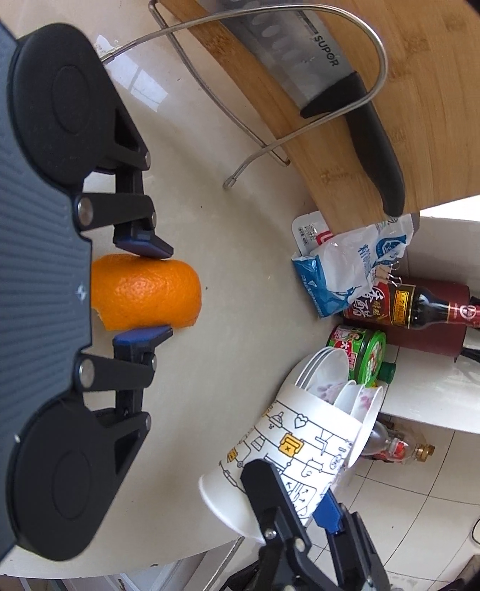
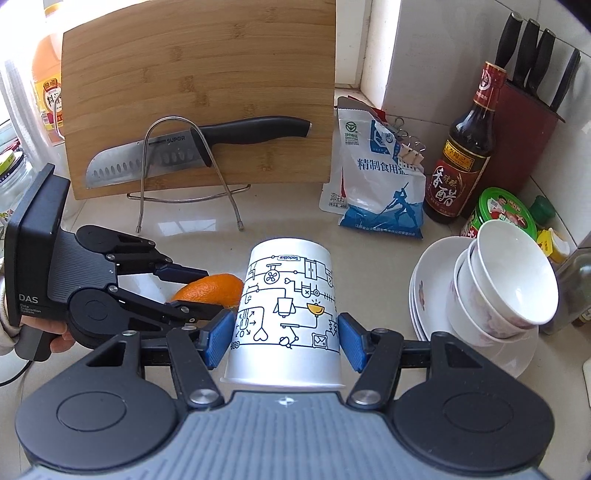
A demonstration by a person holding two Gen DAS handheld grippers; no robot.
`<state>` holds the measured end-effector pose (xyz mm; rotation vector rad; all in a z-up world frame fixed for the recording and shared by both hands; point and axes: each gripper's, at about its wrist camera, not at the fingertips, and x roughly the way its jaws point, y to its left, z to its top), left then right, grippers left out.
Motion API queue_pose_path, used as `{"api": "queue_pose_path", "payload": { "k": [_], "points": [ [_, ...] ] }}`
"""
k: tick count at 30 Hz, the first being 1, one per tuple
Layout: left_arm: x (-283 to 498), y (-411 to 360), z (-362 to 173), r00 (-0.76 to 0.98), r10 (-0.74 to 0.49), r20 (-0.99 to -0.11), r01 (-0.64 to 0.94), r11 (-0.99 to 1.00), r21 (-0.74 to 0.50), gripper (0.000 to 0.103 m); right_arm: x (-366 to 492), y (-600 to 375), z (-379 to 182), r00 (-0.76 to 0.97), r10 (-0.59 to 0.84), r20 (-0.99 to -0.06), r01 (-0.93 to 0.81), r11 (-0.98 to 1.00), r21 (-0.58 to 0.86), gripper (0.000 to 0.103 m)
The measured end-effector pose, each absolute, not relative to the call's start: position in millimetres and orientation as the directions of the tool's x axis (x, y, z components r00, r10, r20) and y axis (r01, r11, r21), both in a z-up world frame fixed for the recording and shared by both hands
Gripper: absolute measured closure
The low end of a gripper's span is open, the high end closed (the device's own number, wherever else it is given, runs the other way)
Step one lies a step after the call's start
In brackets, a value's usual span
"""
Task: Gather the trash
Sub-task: 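Carry the orange peel and paper cup toward the white bin with both tools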
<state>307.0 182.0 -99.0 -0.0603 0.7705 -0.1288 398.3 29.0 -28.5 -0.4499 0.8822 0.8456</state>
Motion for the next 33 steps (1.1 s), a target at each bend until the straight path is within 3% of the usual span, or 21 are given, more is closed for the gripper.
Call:
{"api": "queue_pose_path", "payload": {
  "k": [24, 33],
  "points": [
    [203, 31, -42, 0.672, -0.274, -0.688, 0.275, 0.955, -0.113, 0.065, 265, -159, -32, 0.451, 0.439, -0.777, -0.594, 0.798, 0.106, 0.037],
    [181, -38, -40, 0.623, -0.379, -0.685, 0.387, 0.909, -0.151, 0.065, 225, -259, -98, 0.454, 0.286, -0.844, -0.367, 0.923, 0.115, 0.037]
  ]
}}
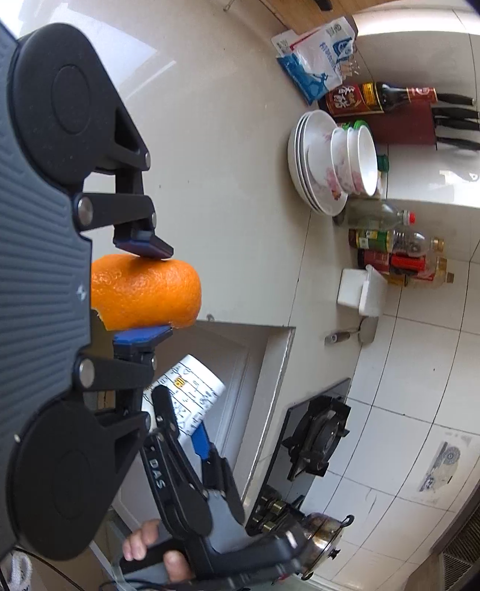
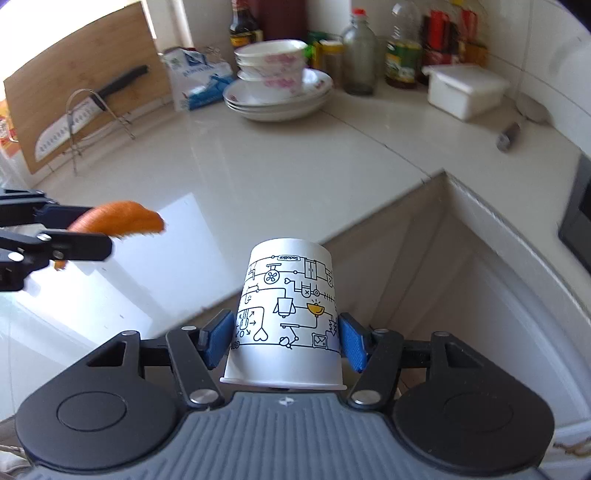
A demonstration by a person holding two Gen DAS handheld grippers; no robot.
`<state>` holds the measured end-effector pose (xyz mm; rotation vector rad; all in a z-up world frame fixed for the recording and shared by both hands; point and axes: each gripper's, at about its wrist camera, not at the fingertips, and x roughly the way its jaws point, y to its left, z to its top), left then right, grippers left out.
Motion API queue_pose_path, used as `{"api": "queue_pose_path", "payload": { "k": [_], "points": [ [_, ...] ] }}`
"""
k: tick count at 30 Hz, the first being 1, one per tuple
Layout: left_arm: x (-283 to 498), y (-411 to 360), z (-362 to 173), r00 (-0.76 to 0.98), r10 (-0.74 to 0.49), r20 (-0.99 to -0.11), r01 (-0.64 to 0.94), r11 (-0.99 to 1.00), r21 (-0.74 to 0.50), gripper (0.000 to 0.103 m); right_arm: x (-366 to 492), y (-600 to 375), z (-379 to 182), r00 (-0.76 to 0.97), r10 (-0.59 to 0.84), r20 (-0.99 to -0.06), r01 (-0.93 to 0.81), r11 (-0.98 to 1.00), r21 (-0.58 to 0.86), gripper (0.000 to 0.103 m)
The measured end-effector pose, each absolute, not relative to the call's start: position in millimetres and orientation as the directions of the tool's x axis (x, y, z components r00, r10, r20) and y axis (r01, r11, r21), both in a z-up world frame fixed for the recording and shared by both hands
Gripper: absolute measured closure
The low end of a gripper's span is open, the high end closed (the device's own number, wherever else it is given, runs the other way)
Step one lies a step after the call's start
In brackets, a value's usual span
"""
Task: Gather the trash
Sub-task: 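Carry the orange peel and paper cup toward the white bin with both tools, then open the right tool to drop the cup while the left tool drops the peel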
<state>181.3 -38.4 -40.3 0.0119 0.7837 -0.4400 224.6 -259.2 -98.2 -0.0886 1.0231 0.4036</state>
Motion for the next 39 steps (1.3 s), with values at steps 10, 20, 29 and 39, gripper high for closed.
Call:
{"api": "queue_pose_path", "payload": {
  "k": [10, 20, 29, 39],
  "points": [
    [174, -88, -49, 0.582, -0.4, -0.708, 0.441, 0.887, -0.138, 0.065, 224, -304, -216, 0.396, 0.166, -0.903, -0.184, 0.978, 0.1, 0.034],
    [187, -135, -86, 0.533, -0.396, -0.748, 0.472, 0.873, -0.126, 0.065, 210, -326, -214, 0.408, 0.168, -0.897, -0.141, 0.983, 0.12, 0.014],
    [203, -186, -136, 0.455, -0.392, -0.8, 0.51, 0.851, -0.127, 0.065, 178, -351, -197, 0.431, 0.125, -0.894, -0.122, 0.989, 0.08, 0.011],
    [208, -211, -157, 0.511, -0.361, -0.78, 0.504, 0.861, -0.068, 0.016, 151, -369, -181, 0.467, 0.076, -0.881, -0.077, 0.996, 0.045, 0.003]
  ]
}}
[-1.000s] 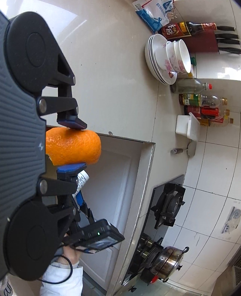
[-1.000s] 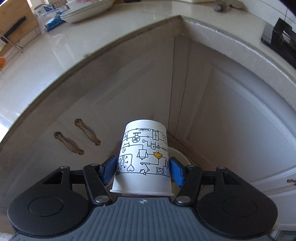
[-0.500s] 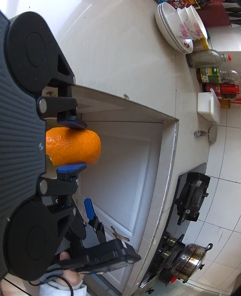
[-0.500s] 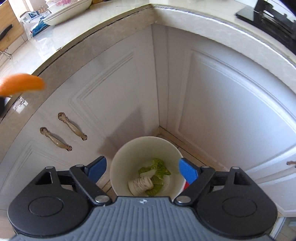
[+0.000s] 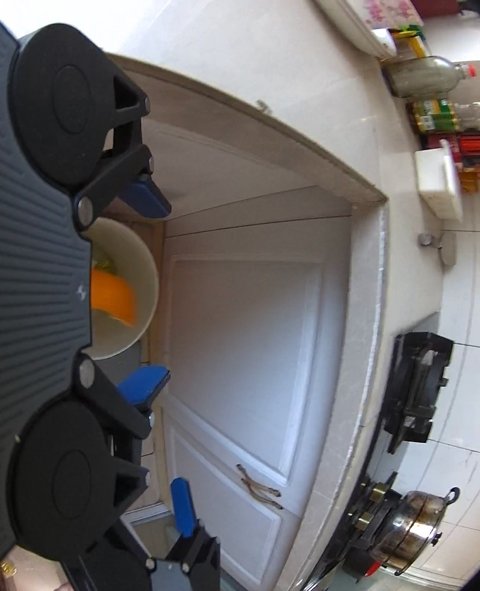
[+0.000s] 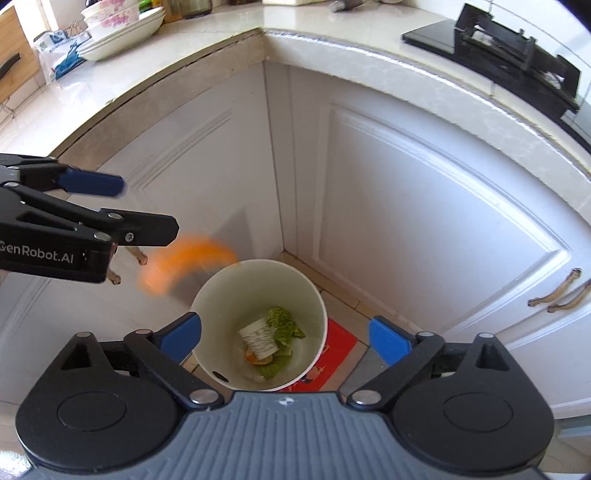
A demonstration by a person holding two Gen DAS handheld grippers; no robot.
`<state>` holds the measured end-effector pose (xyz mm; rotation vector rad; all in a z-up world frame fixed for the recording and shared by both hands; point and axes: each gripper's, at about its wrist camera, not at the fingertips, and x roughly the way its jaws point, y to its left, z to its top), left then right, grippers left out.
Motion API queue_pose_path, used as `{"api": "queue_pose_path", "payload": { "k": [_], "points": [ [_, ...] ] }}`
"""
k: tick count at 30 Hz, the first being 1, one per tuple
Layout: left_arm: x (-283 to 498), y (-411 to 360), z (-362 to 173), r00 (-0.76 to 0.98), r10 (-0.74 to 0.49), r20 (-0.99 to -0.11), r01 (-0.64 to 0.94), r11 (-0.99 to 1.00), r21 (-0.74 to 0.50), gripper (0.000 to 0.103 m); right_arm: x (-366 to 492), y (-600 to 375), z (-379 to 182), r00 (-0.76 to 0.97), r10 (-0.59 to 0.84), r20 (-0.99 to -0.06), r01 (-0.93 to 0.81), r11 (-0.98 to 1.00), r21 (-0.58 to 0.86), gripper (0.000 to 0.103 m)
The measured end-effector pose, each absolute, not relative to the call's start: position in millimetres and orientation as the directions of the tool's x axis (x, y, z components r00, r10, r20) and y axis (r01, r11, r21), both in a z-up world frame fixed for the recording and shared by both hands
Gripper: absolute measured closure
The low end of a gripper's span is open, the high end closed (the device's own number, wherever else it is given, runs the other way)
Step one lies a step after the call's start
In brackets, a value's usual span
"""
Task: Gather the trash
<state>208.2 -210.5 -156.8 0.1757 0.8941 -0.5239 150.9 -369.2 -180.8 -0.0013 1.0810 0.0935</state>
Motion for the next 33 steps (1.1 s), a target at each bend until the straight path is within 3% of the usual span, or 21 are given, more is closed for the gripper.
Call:
{"api": "queue_pose_path", "payload": {
  "k": [10, 18, 21, 33],
  "points": [
    [183, -194, -127, 0.656, -0.266, -0.706, 0.468, 0.877, 0.105, 0.003, 149, -357, -156, 0.47, 0.04, -0.882, -0.046, 0.999, 0.021, 0.003],
    [169, -167, -104, 0.576, -0.186, -0.796, 0.359, 0.933, 0.042, 0.003, 142, -333, -120, 0.437, -0.099, -0.894, 0.102, 0.993, -0.061, 0.0],
    [164, -162, -98, 0.541, -0.115, -0.833, 0.311, 0.948, 0.071, 0.003, 133, -325, -102, 0.439, -0.129, -0.889, 0.153, 0.986, -0.068, 0.0],
    [143, -155, -76, 0.53, -0.101, -0.842, 0.289, 0.955, 0.067, 0.003, 107, -308, -69, 0.447, -0.173, -0.878, 0.221, 0.972, -0.079, 0.0]
  ]
}}
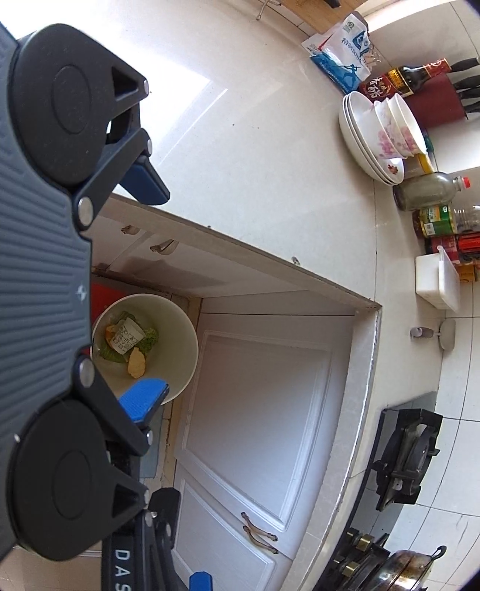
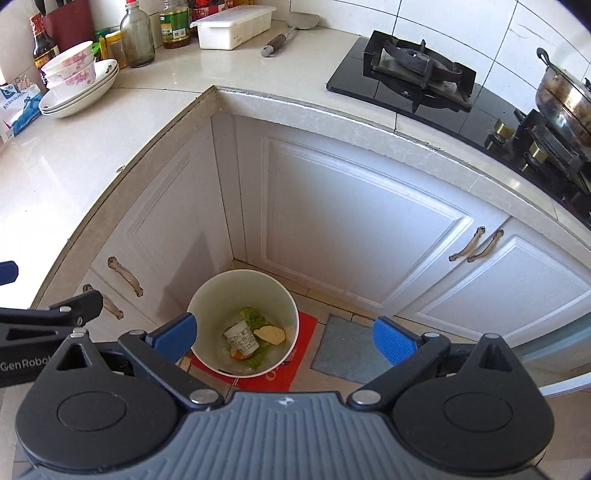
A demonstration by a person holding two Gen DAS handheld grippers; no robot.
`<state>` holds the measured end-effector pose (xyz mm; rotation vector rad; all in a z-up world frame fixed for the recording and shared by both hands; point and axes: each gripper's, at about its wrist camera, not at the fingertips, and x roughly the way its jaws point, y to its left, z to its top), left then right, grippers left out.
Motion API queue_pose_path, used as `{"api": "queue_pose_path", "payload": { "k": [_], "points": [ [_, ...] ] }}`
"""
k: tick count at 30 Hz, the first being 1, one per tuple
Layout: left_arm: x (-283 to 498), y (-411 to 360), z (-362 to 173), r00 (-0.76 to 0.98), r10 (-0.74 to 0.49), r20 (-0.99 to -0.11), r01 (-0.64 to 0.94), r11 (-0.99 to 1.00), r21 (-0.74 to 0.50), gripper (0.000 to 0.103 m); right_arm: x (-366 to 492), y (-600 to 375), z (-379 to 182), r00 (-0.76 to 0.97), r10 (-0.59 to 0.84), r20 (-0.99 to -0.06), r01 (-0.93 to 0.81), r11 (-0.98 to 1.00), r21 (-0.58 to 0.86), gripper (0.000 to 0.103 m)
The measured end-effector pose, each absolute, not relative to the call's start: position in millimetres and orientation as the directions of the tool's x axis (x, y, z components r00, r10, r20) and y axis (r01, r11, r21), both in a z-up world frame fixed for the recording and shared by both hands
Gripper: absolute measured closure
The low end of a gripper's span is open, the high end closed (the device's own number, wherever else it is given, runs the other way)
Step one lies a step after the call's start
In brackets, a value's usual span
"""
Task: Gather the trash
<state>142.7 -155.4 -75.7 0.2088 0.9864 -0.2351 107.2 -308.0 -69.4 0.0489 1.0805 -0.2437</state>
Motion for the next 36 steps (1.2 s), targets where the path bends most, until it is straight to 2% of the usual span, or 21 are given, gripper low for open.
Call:
{"api": "queue_pose_path", "payload": {
  "k": [36],
  "points": [
    [139.6, -155.5, -68.8, 0.525, -0.082, -0.847, 0.271, 0.96, 0.075, 0.003, 104.4, -312.2, -66.6, 0.456, -0.141, -0.879, 0.214, 0.976, -0.045, 0.0]
  ]
}}
